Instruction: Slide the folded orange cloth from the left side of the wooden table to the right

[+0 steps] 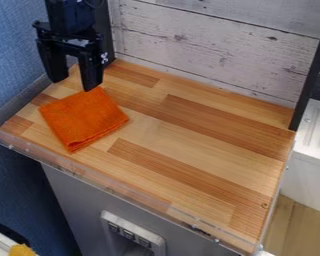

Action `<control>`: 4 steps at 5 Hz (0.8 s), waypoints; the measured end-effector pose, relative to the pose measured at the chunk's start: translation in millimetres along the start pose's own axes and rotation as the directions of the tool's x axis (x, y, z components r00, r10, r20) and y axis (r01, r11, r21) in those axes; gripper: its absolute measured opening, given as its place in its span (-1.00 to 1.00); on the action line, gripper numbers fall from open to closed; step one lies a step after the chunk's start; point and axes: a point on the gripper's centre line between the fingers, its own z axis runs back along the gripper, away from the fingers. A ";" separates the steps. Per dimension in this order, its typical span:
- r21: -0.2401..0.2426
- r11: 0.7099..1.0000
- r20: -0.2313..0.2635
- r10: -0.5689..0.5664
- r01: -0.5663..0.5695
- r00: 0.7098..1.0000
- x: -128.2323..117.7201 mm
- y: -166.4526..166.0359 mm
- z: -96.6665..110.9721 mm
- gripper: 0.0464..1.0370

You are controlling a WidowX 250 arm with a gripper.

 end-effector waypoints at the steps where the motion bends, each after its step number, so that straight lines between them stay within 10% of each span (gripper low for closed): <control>1: 0.003 0.998 0.012 0.057 -0.057 0.998 1.4 0.4 -1.8 0.92; 4: 0.012 0.937 0.094 0.346 -0.349 0.934 10.4 13.2 0.4 0.92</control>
